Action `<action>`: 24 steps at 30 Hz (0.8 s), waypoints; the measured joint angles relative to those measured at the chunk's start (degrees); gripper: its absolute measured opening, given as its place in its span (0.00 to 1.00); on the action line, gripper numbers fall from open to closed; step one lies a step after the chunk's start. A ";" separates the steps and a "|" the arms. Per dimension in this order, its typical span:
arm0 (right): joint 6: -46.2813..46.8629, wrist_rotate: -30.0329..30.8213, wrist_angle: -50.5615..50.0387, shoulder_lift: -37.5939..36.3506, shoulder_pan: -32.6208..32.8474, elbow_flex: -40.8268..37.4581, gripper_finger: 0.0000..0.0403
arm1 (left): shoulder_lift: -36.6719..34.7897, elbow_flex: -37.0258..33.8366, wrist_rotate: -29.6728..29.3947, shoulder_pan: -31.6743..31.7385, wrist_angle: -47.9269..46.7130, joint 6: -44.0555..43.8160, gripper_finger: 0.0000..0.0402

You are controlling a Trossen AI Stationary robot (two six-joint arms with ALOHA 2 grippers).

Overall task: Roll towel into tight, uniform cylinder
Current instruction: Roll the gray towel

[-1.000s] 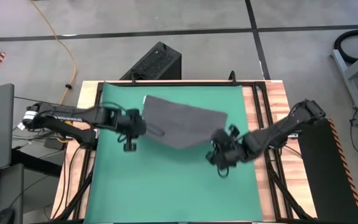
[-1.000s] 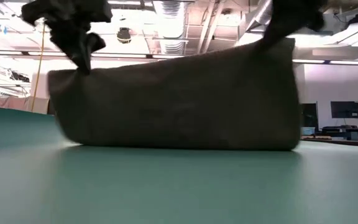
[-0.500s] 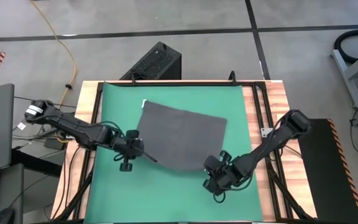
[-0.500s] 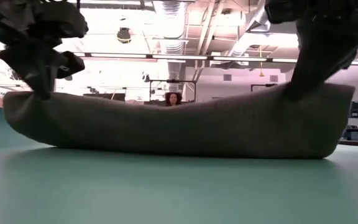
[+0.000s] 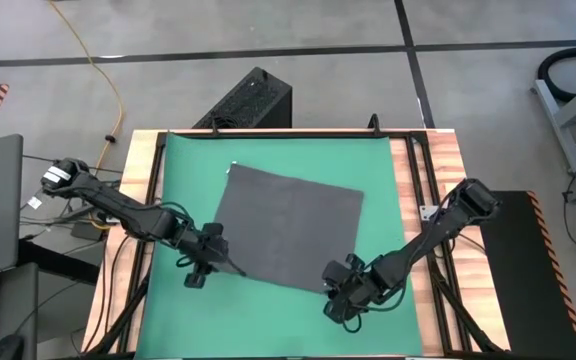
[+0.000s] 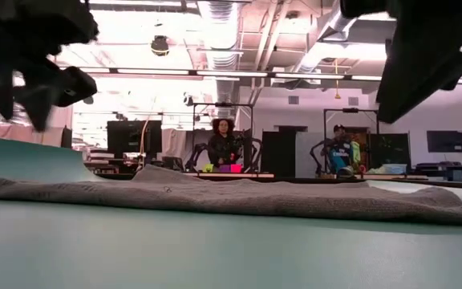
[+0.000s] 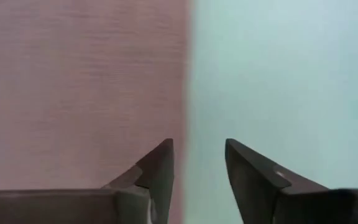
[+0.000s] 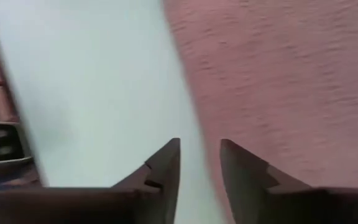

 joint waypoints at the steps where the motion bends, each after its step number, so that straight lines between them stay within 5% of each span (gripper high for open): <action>1: 0.36 -0.44 0.69 0.00 0.24 0.28 0.38 | -0.02 0.00 -1.53 0.05 0.04 -1.07 0.35; 5: 0.55 -0.32 0.63 -0.01 1.13 3.02 0.47 | -1.97 0.89 -7.12 -0.02 1.89 -1.81 0.36; 13: -9.04 6.93 -0.84 -0.09 -6.17 9.66 0.51 | -14.57 5.14 -30.22 2.05 3.70 2.74 0.30; 19: -15.50 2.86 -6.15 0.77 -8.42 10.44 0.51 | -19.58 -0.55 -22.90 3.45 3.58 3.06 0.30; 24: -18.32 -1.14 -5.96 5.09 -7.40 10.76 0.51 | -15.79 -8.77 -16.63 0.43 14.41 0.97 0.30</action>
